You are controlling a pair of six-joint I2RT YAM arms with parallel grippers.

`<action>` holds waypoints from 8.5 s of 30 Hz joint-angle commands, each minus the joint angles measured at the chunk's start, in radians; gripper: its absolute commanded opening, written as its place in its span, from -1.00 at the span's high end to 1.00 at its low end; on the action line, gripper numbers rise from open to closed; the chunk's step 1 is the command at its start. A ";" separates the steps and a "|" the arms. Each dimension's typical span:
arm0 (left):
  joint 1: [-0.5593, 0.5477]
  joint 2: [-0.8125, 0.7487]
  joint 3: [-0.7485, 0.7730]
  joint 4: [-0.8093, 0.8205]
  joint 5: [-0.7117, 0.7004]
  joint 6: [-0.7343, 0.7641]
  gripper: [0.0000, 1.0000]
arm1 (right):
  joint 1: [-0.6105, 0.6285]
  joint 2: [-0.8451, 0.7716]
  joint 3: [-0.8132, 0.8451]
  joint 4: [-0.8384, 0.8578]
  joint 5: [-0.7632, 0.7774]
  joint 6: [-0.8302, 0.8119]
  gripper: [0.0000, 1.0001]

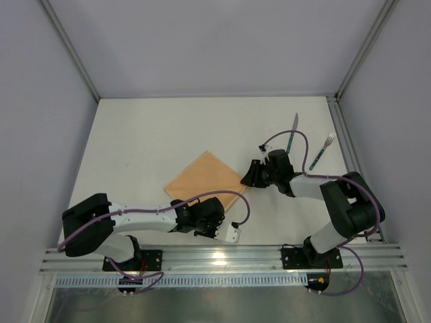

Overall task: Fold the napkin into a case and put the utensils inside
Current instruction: Pick up the upper triangle-folded napkin from the center of the board, then turn over the upper triangle folded napkin at the center of the board, then smooth out the lower triangle-folded napkin at the center of the board.

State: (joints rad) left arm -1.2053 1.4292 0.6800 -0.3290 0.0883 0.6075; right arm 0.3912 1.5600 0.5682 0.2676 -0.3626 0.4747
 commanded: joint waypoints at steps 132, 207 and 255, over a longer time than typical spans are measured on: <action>0.208 0.120 1.006 -0.401 0.209 -0.512 1.00 | -0.273 -0.178 0.926 -1.200 0.201 -0.464 0.92; 1.181 0.274 0.179 0.041 0.545 -1.005 0.92 | 0.259 0.796 1.615 -0.680 0.312 -0.051 0.00; 1.093 0.316 0.539 -0.259 0.337 -0.627 0.24 | 0.074 0.222 0.515 -0.412 0.177 -0.084 -0.09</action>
State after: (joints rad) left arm -0.0834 1.7203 1.1843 -0.5797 0.4412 -0.0422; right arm 0.4675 1.7672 1.1000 -0.1967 -0.1829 0.3779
